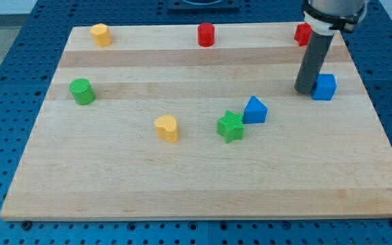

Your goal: Move your arm towards the blue triangle

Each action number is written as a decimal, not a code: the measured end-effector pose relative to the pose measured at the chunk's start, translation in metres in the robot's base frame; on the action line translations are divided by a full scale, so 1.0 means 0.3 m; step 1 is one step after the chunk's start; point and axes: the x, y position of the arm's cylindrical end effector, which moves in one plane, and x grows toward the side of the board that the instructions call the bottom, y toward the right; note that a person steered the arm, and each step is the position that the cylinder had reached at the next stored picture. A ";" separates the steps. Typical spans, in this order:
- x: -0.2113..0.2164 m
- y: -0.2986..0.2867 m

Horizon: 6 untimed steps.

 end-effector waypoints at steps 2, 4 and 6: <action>0.000 0.027; 0.099 -0.110; 0.175 -0.251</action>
